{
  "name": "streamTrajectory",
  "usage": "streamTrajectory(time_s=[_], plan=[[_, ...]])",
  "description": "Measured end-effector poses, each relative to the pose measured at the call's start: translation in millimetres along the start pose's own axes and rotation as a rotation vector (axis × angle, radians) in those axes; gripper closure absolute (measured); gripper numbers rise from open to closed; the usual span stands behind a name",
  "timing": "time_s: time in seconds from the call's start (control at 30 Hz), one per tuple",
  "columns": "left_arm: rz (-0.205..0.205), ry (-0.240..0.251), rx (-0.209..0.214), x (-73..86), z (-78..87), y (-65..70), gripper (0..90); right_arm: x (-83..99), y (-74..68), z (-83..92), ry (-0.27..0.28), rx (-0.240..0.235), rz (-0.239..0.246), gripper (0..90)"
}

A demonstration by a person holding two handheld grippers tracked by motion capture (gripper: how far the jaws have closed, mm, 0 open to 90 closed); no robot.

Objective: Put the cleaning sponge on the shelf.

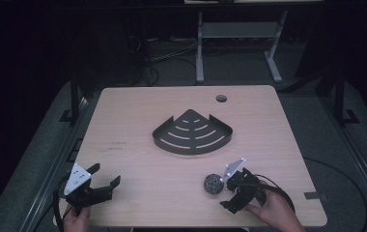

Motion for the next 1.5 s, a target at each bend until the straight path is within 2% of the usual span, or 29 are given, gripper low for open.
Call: streamTrajectory(time_s=[0.27,0.37,0.6,1.1,1.37,1.5], plan=[[0.008,0.001,-0.002,0.5,0.7,-1.7,13.2,-12.2,1.1,-3.0,-0.019,0.003,0.017,14.4],[0.009,-0.006,0.001,1.7,0.6,-2.0,13.3,-16.0,1.6,-3.3,-0.016,0.003,0.008,14.5],[0.01,0.002,-0.003,1.0,1.4,-3.2,13.3,-25.4,1.0,-5.5,-0.023,0.007,0.03,14.6],[0.006,0.005,-0.005,-0.1,1.8,-3.6,13.2,-41.4,0.1,-15.4,-0.081,0.005,0.055,15.3],[0.009,0.007,-0.003,-0.4,1.7,-3.3,13.3,-45.0,2.0,-24.7,-0.116,-0.009,0.056,22.1],[0.012,0.007,-0.002,0.1,1.7,-3.2,13.3,-45.4,4.1,-27.5,-0.138,0.002,0.059,25.0]])
Point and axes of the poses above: each handheld gripper's, and its own axes: z roughly backward along the jaws, x roughly out of its underside, y roughly to its right, the point moved 7 cm from there along -z, roughly forward along the jaws, and after that the axes turned 9 degrees about -z, right-handed, at the moved point
